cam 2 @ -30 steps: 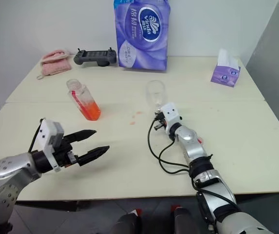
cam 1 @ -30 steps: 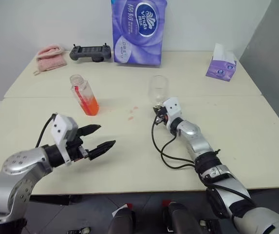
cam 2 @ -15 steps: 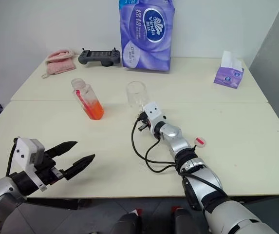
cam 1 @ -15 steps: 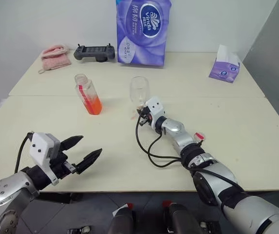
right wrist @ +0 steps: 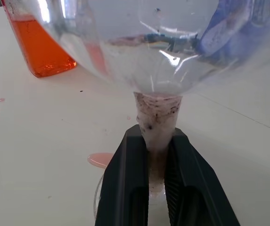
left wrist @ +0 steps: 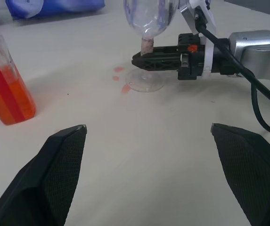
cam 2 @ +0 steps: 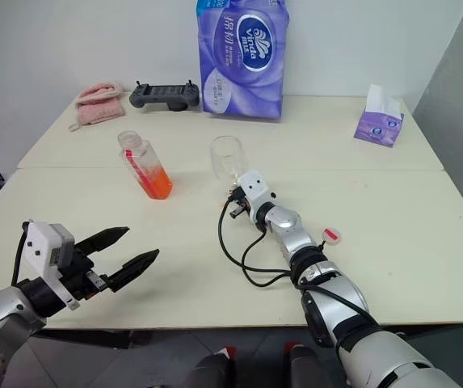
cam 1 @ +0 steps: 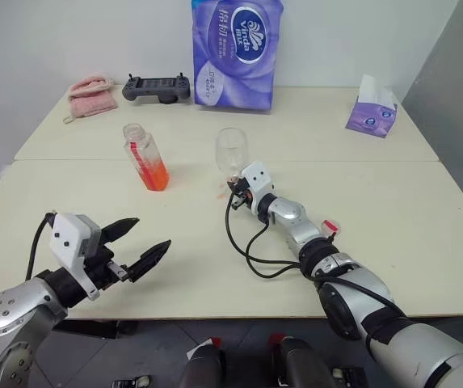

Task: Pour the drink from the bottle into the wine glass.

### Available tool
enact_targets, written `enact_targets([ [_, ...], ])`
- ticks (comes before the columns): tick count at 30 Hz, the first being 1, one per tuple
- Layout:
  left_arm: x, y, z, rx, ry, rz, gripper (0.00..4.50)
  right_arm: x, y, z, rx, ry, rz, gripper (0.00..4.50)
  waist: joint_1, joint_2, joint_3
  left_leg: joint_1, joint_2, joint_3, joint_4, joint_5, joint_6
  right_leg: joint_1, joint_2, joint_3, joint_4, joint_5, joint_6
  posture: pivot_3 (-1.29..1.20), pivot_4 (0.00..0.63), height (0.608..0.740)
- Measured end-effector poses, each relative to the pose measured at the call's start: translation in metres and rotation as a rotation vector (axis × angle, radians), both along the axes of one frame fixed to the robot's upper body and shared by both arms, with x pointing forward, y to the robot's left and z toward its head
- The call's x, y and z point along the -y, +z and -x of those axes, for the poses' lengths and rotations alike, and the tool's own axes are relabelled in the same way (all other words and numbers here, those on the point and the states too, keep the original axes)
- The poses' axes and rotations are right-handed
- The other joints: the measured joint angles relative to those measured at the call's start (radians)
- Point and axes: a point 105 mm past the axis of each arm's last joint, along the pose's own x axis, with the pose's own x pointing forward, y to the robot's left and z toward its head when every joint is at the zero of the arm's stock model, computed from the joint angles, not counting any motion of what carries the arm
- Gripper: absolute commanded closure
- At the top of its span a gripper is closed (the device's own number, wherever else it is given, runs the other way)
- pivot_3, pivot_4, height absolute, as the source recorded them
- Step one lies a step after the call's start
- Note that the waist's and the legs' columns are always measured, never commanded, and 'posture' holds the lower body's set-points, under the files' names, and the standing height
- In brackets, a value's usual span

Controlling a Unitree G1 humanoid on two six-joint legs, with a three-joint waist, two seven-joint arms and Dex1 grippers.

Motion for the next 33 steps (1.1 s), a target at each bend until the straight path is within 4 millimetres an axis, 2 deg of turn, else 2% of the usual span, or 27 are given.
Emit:
enact_targets([
  [9, 0.004, -0.001, -0.005, -0.002, -0.020, 0.010, 0.00, 0.011, -0.014, 0.002, -0.033, -0.009, 0.016, 0.11, -0.002, 0.000, 0.000, 0.001, 0.000, 0.001, -0.003, 0.000, 0.000, 0.000, 0.000, 0.001, -0.001, 0.000, 0.000, 0.00, 0.150, 0.740],
  [16, 0.005, -0.003, -0.009, -0.008, -0.025, 0.018, 0.00, 0.019, -0.010, 0.000, -0.013, -0.009, 0.014, 0.04, -0.003, 0.000, 0.000, 0.001, 0.000, 0.001, -0.004, 0.000, 0.000, -0.001, 0.000, 0.001, -0.001, 0.000, 0.000, 0.00, 0.150, 0.740],
  [19, 0.005, -0.003, -0.011, -0.002, -0.025, 0.017, 0.00, 0.030, -0.014, 0.007, -0.008, 0.017, 0.012, 0.04, 0.001, 0.000, 0.000, 0.001, 0.000, 0.001, -0.004, 0.000, 0.000, 0.000, 0.000, 0.001, -0.001, 0.000, 0.000, 0.00, 0.150, 0.740],
  [21, 0.005, -0.003, -0.014, 0.008, -0.015, 0.018, 0.00, 0.048, -0.018, 0.018, -0.010, 0.028, 0.007, 0.04, 0.006, 0.000, 0.000, 0.000, 0.000, 0.000, -0.004, 0.000, 0.000, 0.000, -0.001, 0.000, -0.002, 0.000, 0.000, 0.00, 0.150, 0.740],
  [24, -0.004, -0.007, -0.019, 0.013, 0.051, 0.029, 0.00, 0.082, -0.015, 0.045, -0.026, 0.058, 0.019, 0.04, 0.008, 0.000, 0.000, 0.000, -0.001, 0.000, -0.004, 0.000, 0.000, 0.000, -0.002, 0.000, -0.002, 0.000, 0.000, 0.00, 0.150, 0.740],
  [25, -0.006, -0.008, -0.021, 0.016, 0.065, 0.032, 0.00, 0.089, -0.011, 0.052, -0.032, 0.065, 0.027, 0.04, 0.006, 0.000, 0.000, 0.000, -0.001, 0.000, -0.004, 0.000, 0.000, 0.000, -0.002, 0.000, -0.002, 0.000, 0.000, 0.00, 0.150, 0.740],
  [28, -0.008, -0.006, -0.030, 0.041, 0.097, 0.052, 0.00, 0.098, 0.020, 0.082, -0.002, 0.133, 0.044, 0.04, -0.001, 0.000, 0.000, 0.002, 0.001, 0.000, -0.005, 0.000, 0.000, 0.000, 0.000, 0.000, -0.001, 0.000, 0.001, 0.00, 0.150, 0.740],
  [30, -0.009, -0.004, -0.035, 0.061, 0.108, 0.059, 0.00, 0.096, 0.046, 0.095, 0.025, 0.172, 0.019, 0.04, -0.004, 0.000, 0.000, 0.002, 0.003, 0.000, -0.005, 0.000, 0.000, 0.000, 0.002, 0.001, -0.001, 0.000, 0.001, 0.00, 0.150, 0.740],
  [33, -0.011, -0.005, -0.042, 0.073, 0.132, 0.069, 0.00, 0.090, 0.074, 0.115, 0.027, 0.257, -0.016, 0.04, 0.000, 0.000, 0.000, 0.002, 0.004, -0.001, -0.006, 0.000, 0.000, 0.000, 0.003, -0.001, -0.001, -0.001, 0.000, 0.00, 0.150, 0.740],
])
